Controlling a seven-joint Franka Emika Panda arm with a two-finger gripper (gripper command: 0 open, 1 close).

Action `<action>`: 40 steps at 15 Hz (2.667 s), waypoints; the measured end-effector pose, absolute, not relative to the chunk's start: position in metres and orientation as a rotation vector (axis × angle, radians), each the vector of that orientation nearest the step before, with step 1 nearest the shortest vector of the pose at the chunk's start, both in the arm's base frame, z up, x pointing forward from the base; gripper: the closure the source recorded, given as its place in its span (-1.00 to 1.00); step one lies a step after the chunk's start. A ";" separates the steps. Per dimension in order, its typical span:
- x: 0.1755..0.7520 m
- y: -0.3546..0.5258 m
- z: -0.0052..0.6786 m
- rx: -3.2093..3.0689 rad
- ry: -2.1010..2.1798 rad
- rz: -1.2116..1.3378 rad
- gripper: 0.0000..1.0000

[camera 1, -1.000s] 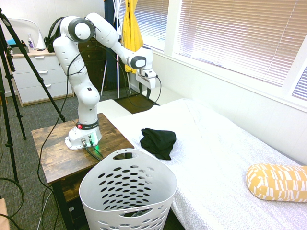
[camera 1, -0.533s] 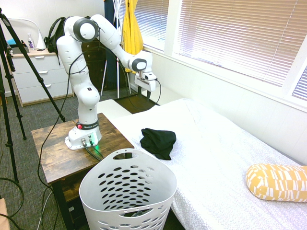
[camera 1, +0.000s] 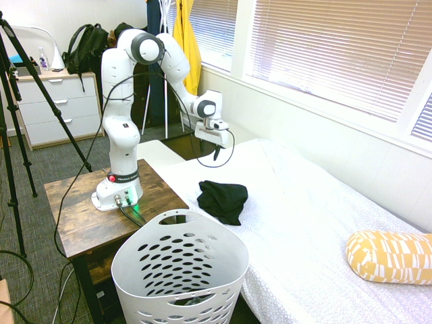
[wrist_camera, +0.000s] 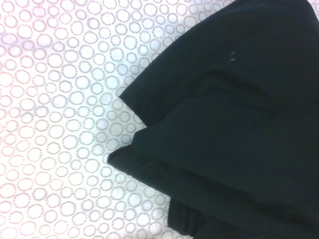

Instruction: Put my clothes in the laundry bag

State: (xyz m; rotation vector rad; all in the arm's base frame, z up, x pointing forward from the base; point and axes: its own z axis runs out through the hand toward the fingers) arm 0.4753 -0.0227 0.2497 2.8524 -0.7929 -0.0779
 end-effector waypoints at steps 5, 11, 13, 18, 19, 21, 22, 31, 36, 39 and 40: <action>0.515 -0.064 0.198 2.807 -0.648 -0.157 -1.00; 0.520 -0.094 0.144 2.787 -0.601 -0.299 -1.00; 0.523 -0.100 0.132 2.782 -0.606 -0.316 -1.00; 0.524 -0.121 0.093 2.745 -0.612 -0.376 -1.00; 0.526 -0.124 0.086 2.740 -0.609 -0.384 -1.00; 0.530 -0.128 0.077 2.733 -0.609 -0.388 -1.00; 0.532 -0.131 0.073 2.729 -0.613 -0.392 -1.00; 0.527 -0.139 0.057 2.685 -0.713 -0.331 -1.00; 0.514 -0.139 0.049 2.683 -0.827 -0.369 -1.00; 0.509 -0.139 0.041 2.674 -0.856 -0.391 -1.00; 0.509 -0.140 0.039 2.663 -0.872 -0.392 -1.00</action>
